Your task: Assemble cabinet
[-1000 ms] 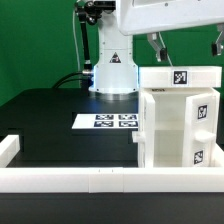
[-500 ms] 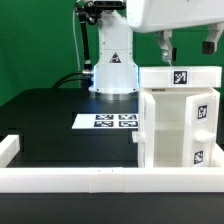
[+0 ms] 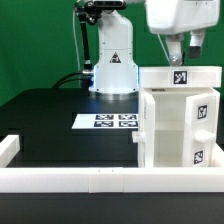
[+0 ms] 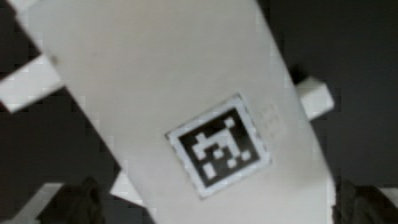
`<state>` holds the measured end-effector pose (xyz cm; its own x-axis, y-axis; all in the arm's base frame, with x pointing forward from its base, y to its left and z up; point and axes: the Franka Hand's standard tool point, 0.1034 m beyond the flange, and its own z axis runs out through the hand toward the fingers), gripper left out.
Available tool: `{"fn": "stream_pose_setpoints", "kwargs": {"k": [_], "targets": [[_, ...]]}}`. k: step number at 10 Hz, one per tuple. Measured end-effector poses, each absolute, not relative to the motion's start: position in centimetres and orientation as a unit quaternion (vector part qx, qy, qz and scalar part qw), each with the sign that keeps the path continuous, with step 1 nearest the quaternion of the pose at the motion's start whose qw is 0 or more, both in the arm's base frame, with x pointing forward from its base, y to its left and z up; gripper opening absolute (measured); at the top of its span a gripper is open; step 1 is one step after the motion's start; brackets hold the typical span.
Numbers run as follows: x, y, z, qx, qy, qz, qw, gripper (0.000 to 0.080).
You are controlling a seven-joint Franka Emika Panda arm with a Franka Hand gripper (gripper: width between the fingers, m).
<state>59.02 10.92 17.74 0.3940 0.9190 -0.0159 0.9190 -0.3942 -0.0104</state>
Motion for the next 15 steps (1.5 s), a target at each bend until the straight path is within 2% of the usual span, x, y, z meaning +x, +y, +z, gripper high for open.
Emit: {"fn": "stream_pose_setpoints", "kwargs": {"k": [3, 8, 9, 10, 13, 15], "targets": [[58.9, 10.5, 17.0, 0.767, 0.641, -0.016, 0.013, 0.0649], [58.8, 9.9, 15.8, 0.778, 0.627, -0.025, 0.009, 0.0649], [58.8, 9.9, 15.8, 0.786, 0.617, -0.024, 0.01, 0.0551], [58.8, 9.9, 15.8, 0.787, 0.617, -0.024, 0.01, 0.0552], [58.8, 9.9, 15.7, 0.853, 0.522, -0.023, 0.012, 0.0552], [58.8, 9.9, 15.7, 0.933, 0.359, -0.018, 0.009, 0.0552]]}}
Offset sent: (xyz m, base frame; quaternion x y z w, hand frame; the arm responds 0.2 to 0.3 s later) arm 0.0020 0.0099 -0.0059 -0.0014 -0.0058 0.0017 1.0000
